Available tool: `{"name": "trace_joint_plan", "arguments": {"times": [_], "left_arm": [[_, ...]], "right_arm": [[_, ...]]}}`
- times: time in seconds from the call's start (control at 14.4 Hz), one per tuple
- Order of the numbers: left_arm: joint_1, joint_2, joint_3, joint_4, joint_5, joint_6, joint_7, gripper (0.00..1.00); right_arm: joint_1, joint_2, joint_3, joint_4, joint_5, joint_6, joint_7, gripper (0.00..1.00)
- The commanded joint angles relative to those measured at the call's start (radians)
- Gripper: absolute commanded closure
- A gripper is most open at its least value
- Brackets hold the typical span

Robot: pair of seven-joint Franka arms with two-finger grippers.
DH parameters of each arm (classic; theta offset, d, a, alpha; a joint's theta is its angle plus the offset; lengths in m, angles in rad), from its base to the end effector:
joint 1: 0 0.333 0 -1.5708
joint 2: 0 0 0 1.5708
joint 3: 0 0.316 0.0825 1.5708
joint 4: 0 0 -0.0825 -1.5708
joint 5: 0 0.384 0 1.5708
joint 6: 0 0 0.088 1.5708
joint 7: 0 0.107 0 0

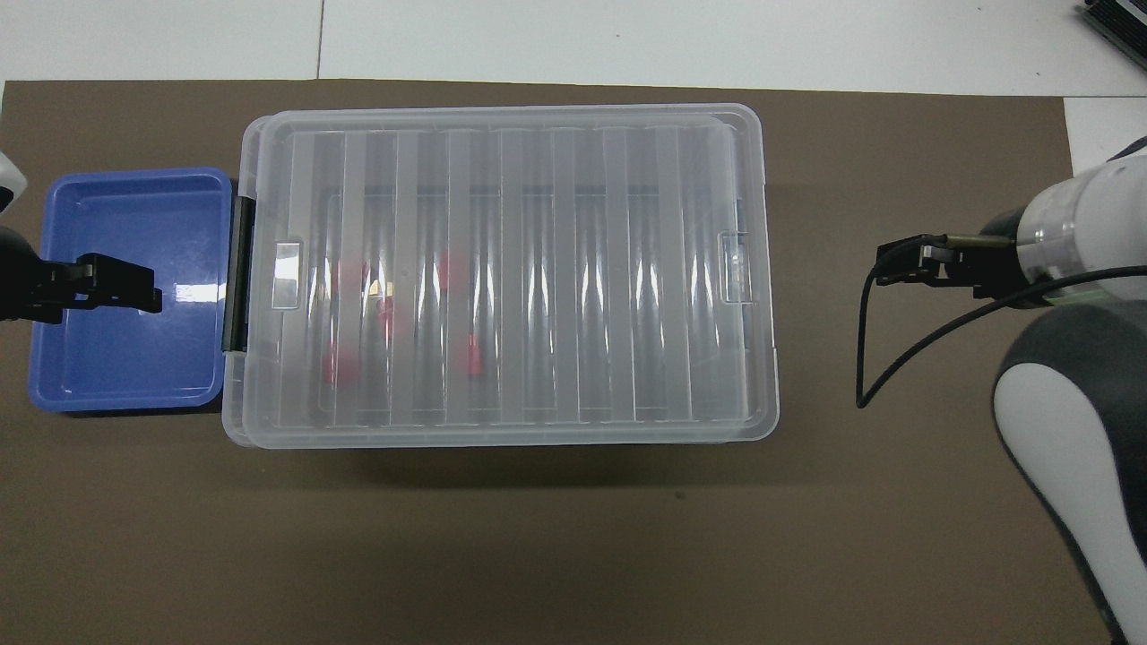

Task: Place red block in blue tray from box
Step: 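Reach the right gripper to the edge of the clear box lid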

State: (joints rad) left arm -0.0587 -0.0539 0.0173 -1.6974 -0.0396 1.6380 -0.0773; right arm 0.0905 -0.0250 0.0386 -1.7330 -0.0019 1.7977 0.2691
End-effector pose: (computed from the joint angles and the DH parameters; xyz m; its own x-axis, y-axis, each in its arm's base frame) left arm 0.5411 -0.0262 0.6000 0.9992 0.0385 -0.0087 0.0388 -0.9985 0.0399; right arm 0.5588 0.0726 0.5815 0.9864 -0.1396 0.0871 -0.1382 -0.9902 -0.0211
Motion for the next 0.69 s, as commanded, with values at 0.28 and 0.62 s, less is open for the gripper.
{"name": "trace_joint_plan", "arguments": {"times": [0.28,0.62], "left_arm": [[0.010,-0.024,-0.002,-0.025,-0.013,0.017,0.010,0.00],[0.010,-0.024,-0.002,-0.027,-0.013,0.017,0.010,0.00]], "right_arm": [[0.089,0.097,0.003,-0.048,-0.003,0.190,0.042,0.00],[0.135,0.165,0.003,-0.048,-0.029,0.267,0.056,0.00]]}}
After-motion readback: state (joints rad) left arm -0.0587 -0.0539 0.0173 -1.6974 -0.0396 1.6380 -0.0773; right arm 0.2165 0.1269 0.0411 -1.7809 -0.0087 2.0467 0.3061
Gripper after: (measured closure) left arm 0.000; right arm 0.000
